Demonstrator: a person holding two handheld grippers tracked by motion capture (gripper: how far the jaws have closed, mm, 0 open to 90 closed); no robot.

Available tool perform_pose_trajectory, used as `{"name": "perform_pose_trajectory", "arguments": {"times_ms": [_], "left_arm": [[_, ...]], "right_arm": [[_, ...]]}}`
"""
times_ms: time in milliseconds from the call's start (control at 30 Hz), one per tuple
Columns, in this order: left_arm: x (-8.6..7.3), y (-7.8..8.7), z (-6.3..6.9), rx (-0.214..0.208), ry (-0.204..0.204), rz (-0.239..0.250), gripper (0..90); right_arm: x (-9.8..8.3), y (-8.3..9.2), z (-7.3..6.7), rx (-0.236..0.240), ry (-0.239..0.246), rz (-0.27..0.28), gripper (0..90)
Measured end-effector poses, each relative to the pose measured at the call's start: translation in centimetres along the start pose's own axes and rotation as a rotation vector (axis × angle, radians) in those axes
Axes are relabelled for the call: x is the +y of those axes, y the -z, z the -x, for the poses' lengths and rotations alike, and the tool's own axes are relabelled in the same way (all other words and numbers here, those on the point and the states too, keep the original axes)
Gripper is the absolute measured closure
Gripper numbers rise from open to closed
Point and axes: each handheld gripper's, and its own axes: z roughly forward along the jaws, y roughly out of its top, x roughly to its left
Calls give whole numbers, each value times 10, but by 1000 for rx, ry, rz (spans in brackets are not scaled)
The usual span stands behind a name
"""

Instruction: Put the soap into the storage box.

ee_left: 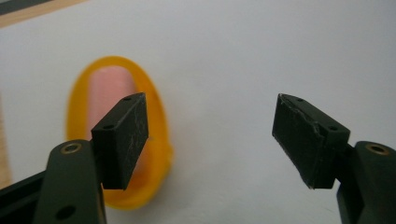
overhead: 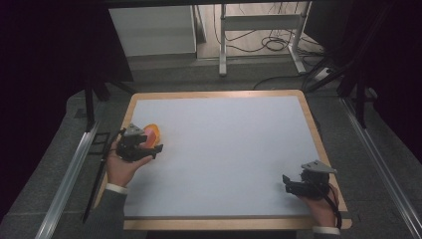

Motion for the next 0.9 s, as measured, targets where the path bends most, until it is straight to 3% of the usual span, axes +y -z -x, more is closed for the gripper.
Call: {"name": "perform_pose_trajectory", "arguments": {"times_ms": [167, 333, 433, 600, 900], "left_arm": [[-18, -2, 18, -53, -20, -7, 264], [-28, -6, 24, -81, 1, -14, 252], [-37, -13, 33, -115, -25, -1, 248], [-50, -22, 43, -168, -15, -11, 243], [-61, -26, 47, -165, -1, -24, 237]], "right_arm": [[1, 1, -2, 5, 8, 9, 65], [2, 2, -1, 4, 8, 13, 65], [2, 3, -1, 6, 6, 21, 65], [2, 3, -2, 5, 9, 23, 65], [3, 5, -1, 3, 10, 31, 65]]}}
